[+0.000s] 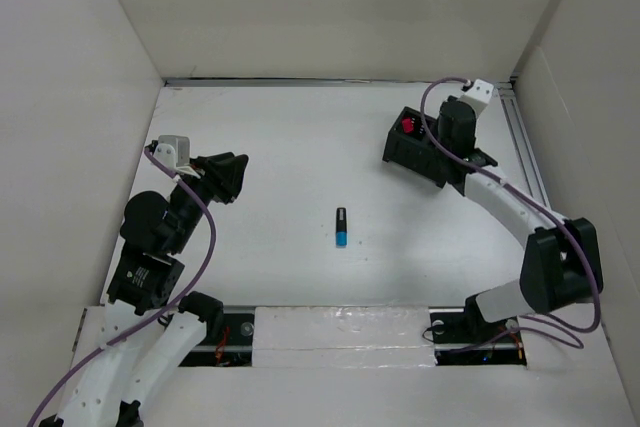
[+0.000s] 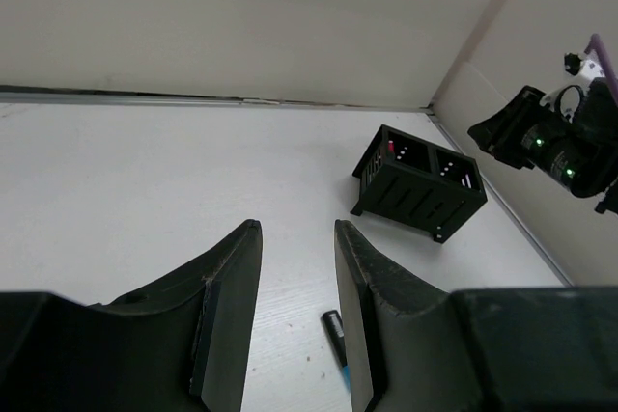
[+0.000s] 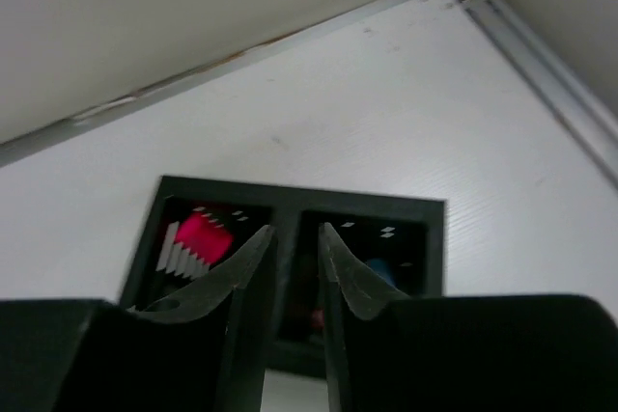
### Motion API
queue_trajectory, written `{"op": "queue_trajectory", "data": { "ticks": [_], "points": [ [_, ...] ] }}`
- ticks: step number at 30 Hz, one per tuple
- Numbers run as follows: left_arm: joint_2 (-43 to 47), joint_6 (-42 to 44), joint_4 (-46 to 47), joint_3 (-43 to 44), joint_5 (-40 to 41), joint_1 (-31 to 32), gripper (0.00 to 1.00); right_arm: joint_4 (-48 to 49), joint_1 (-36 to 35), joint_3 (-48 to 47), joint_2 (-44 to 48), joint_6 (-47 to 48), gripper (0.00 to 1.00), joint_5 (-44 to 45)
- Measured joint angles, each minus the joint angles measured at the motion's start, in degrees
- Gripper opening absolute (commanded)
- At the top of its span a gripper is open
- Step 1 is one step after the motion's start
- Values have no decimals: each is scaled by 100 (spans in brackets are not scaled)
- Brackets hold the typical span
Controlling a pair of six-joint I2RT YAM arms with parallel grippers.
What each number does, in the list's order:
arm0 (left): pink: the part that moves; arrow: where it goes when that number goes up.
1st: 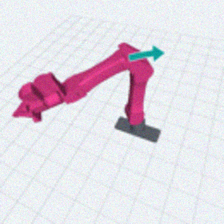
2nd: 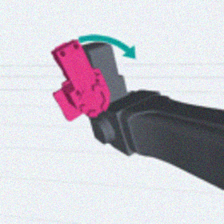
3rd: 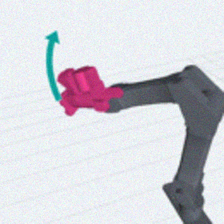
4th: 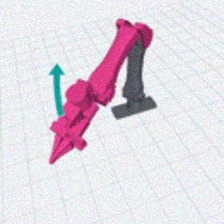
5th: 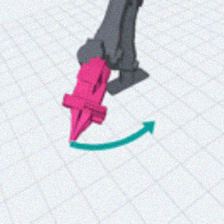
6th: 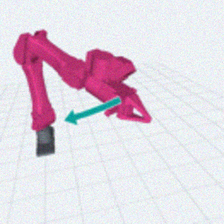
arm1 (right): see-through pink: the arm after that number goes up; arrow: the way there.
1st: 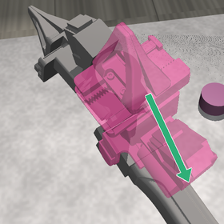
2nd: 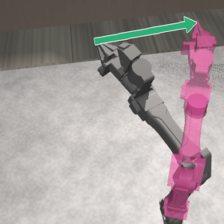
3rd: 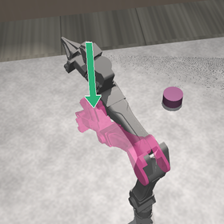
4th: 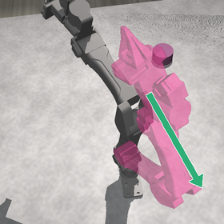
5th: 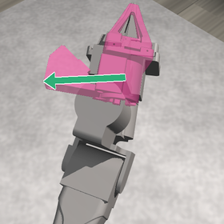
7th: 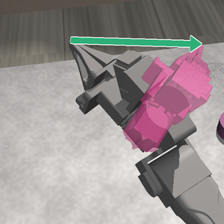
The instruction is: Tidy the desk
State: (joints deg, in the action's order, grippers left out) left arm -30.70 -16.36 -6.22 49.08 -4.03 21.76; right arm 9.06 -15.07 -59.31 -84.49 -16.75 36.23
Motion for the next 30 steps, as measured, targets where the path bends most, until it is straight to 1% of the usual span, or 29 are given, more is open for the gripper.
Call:
{"op": "queue_trajectory", "data": {
  "ticks": [1,2,3,6,8,9,10,12,13,14,15,18,21,23,25,29,30],
  "points": [
    [0,0,0,0,-2,0,32,-13,-127,85,164,-28,9,-66],
    [0,0,0,0,-2,0,32,-11,-256,160,304,-52,3,-155],
    [0,0,0,0,2,0,32,7,-417,258,463,-118,0,-273],
    [0,0,-2,0,22,0,32,52,-1040,586,815,-212,0,-868],
    [2,2,-2,0,22,0,29,52,-1497,787,824,-275,0,-1220],
    [2,0,-2,0,28,0,28,22,-1742,879,763,-293,3,-1390],
    [2,0,0,0,39,0,27,-15,-1950,951,675,-315,19,-1491],
    [2,0,-2,0,44,0,27,-177,-2361,1080,433,-376,41,-1731],
    [2,0,-2,0,42,0,27,-284,-2538,1130,313,-389,57,-1882],
    [2,0,0,0,44,0,27,-404,-2688,1158,190,-413,63,-2006],
    [2,0,-2,0,46,0,27,-481,-2813,1172,87,-415,67,-2079],
    [2,0,-2,0,46,0,29,-612,-3134,1178,-219,-407,68,-2245],
    [7,0,-2,0,50,0,29,-656,-3268,1121,-520,-407,67,-2389],
    [7,0,-2,0,61,0,29,-678,-3270,1054,-691,-407,65,-2430],
    [7,0,-2,0,61,0,29,-710,-3270,946,-870,-411,60,-2428],
    [7,0,-2,0,61,0,30,-739,-3270,763,-1209,-446,57,-2396],
    [7,0,0,0,61,0,30,-737,-3270,728,-1298,-450,54,-2378]
  ]
}}
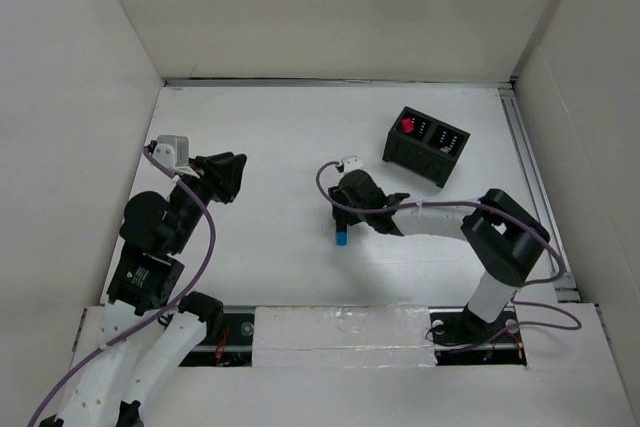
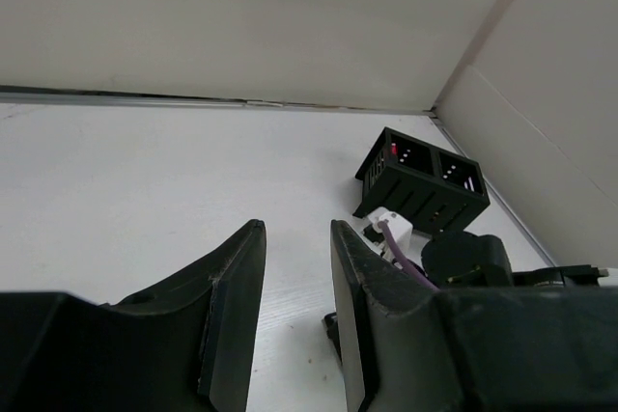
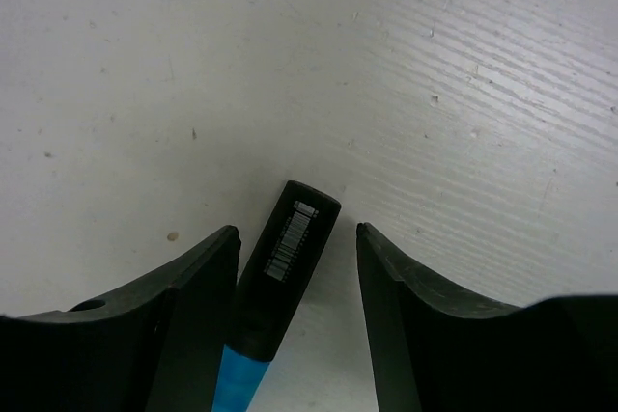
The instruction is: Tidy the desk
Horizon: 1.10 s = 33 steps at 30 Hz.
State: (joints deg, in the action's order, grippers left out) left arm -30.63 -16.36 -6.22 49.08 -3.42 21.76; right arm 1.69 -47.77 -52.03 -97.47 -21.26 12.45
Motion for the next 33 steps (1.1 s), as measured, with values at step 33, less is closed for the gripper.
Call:
{"op": "queue_trajectory", "data": {
  "ticks": [33],
  "points": [
    [4,0,0,0,-46,-11,30,640,3388,-1742,695,452,16,522]
  ]
}}
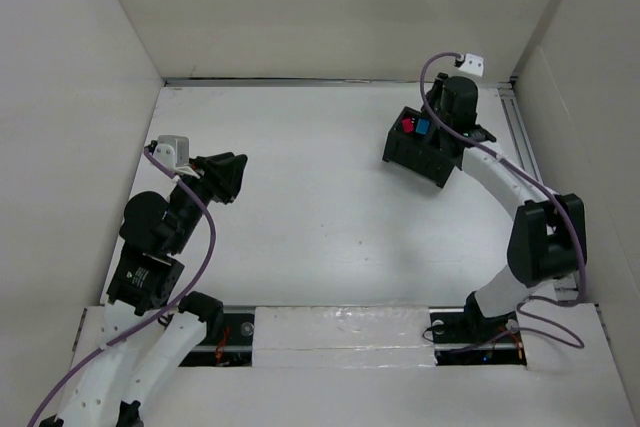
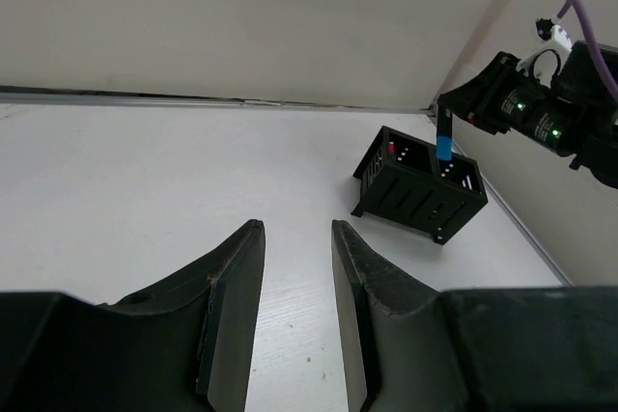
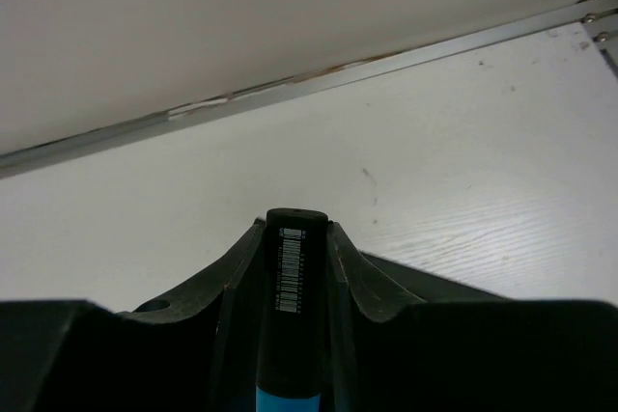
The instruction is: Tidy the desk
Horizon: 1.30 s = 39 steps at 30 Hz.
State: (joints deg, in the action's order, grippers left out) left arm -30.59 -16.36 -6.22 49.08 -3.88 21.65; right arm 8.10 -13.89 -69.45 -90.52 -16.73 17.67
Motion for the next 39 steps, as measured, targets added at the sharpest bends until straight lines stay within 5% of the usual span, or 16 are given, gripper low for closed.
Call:
{"op": "queue_trajectory", "data": {
  "ticks": [10,28,30,35,39],
  "points": [
    [0,2,-2,0,7,0,33,378,203,-367,-1058,439,17,323],
    [-42,2,-2,0,68,0,34,1108,-177,-348,-1429,1064,24,841],
    [-42,2,-2,0,72,0,34,1106,-267,-343,-1493,1088,30,935],
    [-42,2,-2,0,74,0,38,1182,-446,-92,-1405,999,64,1106],
    [-44,2,-2,0,74,0,42,1150,-549,345,-957,896,73,1161]
  ]
}}
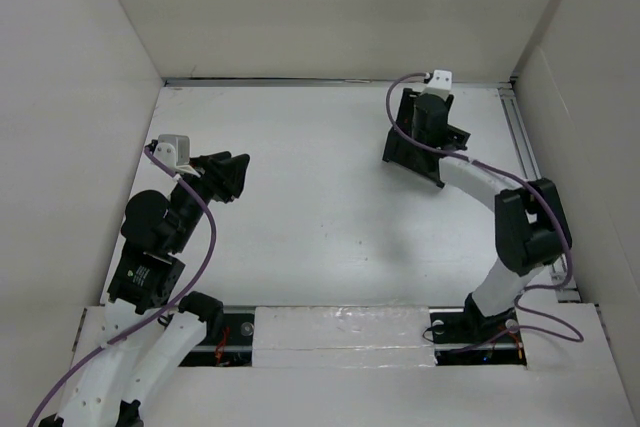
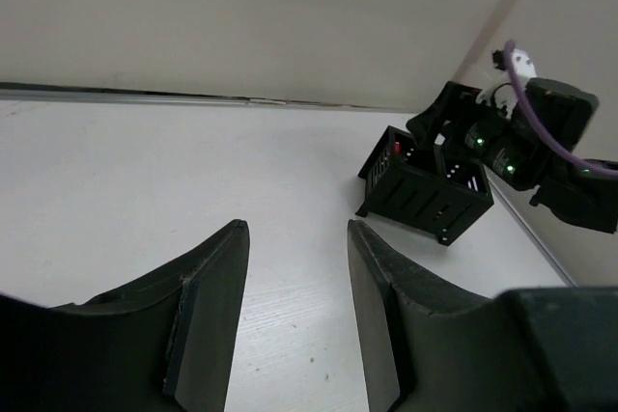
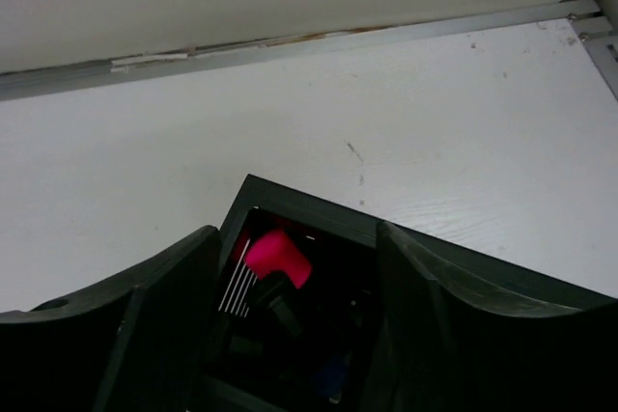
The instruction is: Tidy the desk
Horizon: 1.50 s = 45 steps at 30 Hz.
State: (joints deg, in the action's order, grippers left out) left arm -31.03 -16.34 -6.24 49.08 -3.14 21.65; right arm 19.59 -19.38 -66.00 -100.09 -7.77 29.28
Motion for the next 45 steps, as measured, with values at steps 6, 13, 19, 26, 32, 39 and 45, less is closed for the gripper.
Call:
{"op": "queue_trajectory", "data": {
  "ticks": [6,13,19,26,32,39,45],
  "points": [
    [-2,0,0,0,0,0,50,-81,-179,125,1261,-81,68,-79],
    [-111,2,0,0,-87,0,63,-120,-909,186,2651,-118,5,-1043],
    [-219,7,-2,0,-192,0,66,-323,-1884,487,3108,-33,0,-1998],
    [-160,4,2,0,-221,0,69,-890,-2498,1467,3523,50,3,-2968],
    [-142,22,-2,0,-184,0,70,-1054,-2918,2691,3976,-160,31,-3418],
    [-149,46,0,0,-87,0,71,-1019,-3021,3482,3506,-433,34,-3644],
    [-282,39,0,0,-68,0,70,-861,-3099,3403,2949,-446,37,-3724]
  ]
}}
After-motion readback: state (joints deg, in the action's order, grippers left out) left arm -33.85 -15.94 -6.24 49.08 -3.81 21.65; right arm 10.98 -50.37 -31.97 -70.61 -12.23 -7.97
